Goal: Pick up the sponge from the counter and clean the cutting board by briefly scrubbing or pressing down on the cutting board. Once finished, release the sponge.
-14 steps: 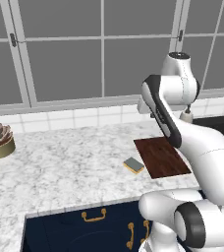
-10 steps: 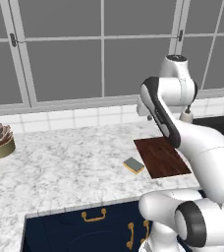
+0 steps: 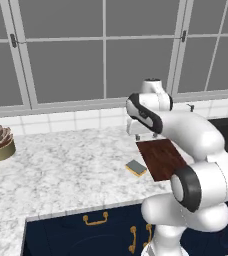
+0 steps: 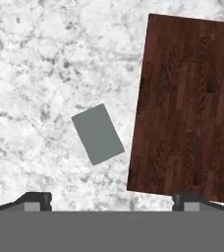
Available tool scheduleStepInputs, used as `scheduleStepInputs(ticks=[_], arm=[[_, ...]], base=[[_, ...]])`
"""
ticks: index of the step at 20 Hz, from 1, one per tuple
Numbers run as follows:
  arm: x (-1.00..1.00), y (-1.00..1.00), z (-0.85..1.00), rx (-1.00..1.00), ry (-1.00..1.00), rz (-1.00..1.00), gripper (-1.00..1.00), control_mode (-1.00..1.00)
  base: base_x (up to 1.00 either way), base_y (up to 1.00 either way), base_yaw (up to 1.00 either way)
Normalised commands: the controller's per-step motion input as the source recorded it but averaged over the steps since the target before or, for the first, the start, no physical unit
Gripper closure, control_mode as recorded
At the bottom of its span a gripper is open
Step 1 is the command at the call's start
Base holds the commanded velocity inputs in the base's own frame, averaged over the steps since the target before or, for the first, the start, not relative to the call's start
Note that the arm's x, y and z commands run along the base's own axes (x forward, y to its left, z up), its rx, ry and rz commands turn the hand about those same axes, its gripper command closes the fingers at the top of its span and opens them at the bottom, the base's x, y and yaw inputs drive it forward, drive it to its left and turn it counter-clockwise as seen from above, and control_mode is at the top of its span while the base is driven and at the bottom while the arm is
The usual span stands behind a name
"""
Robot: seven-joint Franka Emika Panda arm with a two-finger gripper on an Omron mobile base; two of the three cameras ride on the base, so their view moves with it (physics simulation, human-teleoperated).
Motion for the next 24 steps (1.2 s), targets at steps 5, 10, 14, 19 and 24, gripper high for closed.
scheduleStepInputs(ticks=[5,10,14,19,24], arm=[[-0.01,0.02,-0.63,0.00,0.03,0.14,-1.00,-1.00],[0.00,0.03,-0.53,0.00,0.01,0.09,-1.00,-1.00],[0.04,0.17,-0.32,0.00,0.00,0.06,-1.00,-1.00],[0.03,0.14,-0.39,0.00,0.01,0.05,-1.00,-1.00],[0.17,0.01,-0.50,0.00,0.02,0.09,-1.00,-1.00]], base=[[0.00,0.00,0.00],[0.00,0.00,0.00],[0.00,0.00,0.00],[0.00,0.00,0.00],[0.00,0.00,0.00]])
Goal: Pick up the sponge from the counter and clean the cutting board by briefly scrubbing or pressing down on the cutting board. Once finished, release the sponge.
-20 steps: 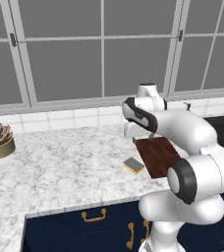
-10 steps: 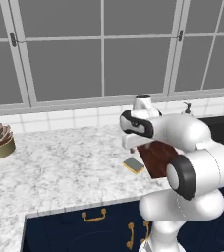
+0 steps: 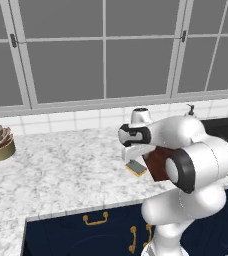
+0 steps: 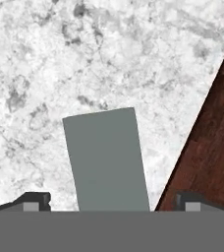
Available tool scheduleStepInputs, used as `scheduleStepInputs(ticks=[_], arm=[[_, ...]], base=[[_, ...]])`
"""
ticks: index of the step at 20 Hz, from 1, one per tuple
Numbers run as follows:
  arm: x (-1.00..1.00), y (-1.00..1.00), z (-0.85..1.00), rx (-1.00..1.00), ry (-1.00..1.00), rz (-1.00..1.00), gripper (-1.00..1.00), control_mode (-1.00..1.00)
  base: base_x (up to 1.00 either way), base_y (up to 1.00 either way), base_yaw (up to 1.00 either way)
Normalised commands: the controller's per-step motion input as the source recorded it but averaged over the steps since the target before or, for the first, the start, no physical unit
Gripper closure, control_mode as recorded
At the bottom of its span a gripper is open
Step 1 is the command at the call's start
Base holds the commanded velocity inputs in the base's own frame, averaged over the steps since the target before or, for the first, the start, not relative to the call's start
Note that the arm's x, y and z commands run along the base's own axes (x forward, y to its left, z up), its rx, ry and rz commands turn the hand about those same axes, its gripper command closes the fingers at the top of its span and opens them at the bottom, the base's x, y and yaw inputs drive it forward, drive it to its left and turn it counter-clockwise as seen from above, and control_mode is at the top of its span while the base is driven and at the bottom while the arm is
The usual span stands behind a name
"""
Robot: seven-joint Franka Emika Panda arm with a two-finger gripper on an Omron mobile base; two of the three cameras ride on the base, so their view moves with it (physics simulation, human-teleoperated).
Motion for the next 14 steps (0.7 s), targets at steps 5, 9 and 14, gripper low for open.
scheduleStepInputs(ticks=[5,9,14], arm=[[0.13,0.00,-0.42,0.00,0.03,0.11,-1.00,-1.00],[0.00,0.02,-0.25,0.00,0.02,0.11,-1.00,-1.00],[0.00,0.01,-0.09,0.00,0.01,0.09,-1.00,-1.00]], base=[[0.00,0.00,0.00],[0.00,0.00,0.00],[0.00,0.00,0.00]])
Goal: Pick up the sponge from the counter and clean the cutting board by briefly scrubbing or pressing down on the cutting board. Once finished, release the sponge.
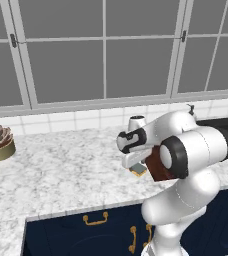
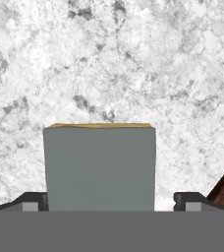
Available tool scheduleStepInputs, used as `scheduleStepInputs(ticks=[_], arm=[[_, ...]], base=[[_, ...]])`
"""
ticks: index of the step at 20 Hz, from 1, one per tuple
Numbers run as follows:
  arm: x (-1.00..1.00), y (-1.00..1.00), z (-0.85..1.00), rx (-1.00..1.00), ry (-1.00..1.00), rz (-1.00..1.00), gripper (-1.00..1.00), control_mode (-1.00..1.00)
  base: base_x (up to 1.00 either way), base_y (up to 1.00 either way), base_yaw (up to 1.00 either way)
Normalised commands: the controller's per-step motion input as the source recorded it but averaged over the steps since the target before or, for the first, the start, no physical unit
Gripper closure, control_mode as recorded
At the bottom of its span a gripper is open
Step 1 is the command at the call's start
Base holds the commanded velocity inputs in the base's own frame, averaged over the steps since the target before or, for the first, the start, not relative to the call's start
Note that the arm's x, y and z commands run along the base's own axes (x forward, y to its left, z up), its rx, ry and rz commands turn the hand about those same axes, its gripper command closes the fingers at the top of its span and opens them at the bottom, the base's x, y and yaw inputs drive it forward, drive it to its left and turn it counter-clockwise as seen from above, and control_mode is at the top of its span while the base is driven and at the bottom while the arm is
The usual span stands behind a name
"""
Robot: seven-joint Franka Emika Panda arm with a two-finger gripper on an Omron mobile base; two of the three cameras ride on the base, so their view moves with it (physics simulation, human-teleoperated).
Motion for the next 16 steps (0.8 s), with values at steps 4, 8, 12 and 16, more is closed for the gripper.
scheduleStepInputs(ticks=[4,8,12,16], arm=[[0.00,0.02,0.00,0.00,0.00,0.06,-1.00,-1.00],[0.00,0.11,-0.19,0.00,0.00,0.04,-1.00,-1.00],[0.00,0.10,-0.15,0.00,0.00,0.02,-1.00,-1.00],[0.00,0.00,0.00,0.00,0.00,0.00,-1.00,-1.00]], base=[[0.00,0.00,0.00],[0.00,0.00,0.00],[0.00,0.00,0.00],[0.00,0.00,0.00]])
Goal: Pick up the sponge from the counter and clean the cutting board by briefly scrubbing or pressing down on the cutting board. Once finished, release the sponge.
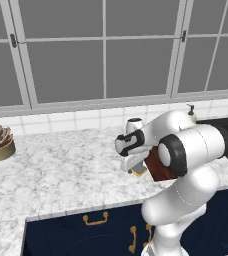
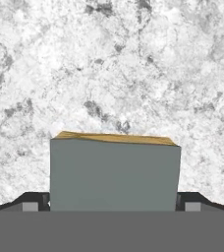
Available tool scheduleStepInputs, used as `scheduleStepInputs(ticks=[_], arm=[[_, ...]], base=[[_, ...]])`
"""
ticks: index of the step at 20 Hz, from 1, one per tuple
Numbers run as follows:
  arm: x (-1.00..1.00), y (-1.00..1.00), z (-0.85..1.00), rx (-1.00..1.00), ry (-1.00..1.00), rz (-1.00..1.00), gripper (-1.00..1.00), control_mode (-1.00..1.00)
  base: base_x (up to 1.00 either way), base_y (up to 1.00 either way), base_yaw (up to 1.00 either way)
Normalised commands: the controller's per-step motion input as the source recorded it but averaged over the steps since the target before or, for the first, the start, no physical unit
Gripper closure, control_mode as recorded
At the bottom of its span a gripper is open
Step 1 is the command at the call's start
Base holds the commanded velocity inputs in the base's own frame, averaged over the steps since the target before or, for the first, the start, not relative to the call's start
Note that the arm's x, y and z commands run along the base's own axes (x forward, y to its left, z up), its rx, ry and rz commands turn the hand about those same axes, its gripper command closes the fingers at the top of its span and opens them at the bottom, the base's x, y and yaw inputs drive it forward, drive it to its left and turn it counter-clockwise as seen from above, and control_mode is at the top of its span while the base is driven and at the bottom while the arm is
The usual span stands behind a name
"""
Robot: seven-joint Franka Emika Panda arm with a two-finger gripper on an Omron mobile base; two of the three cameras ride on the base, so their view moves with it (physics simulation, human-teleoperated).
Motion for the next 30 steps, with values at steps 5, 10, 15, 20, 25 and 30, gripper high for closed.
scheduleStepInputs(ticks=[5,10,15,20,25,30], arm=[[-0.01,0.00,0.04,0.00,0.00,0.00,-1.00,-1.00],[0.00,0.00,0.00,0.00,-0.01,0.00,-1.00,-1.00],[0.00,0.00,0.00,0.00,-0.02,0.00,-1.00,-1.00],[0.00,0.00,0.01,0.00,0.00,0.00,-1.00,-1.00],[0.00,0.02,0.09,-0.03,0.00,0.00,1.00,-1.00],[0.00,0.06,0.01,-0.04,0.00,0.00,1.00,-1.00]], base=[[0.00,0.00,0.00],[0.00,0.00,0.00],[0.00,0.00,0.00],[0.00,0.00,0.00],[0.00,0.00,0.00],[0.00,0.00,0.00]])
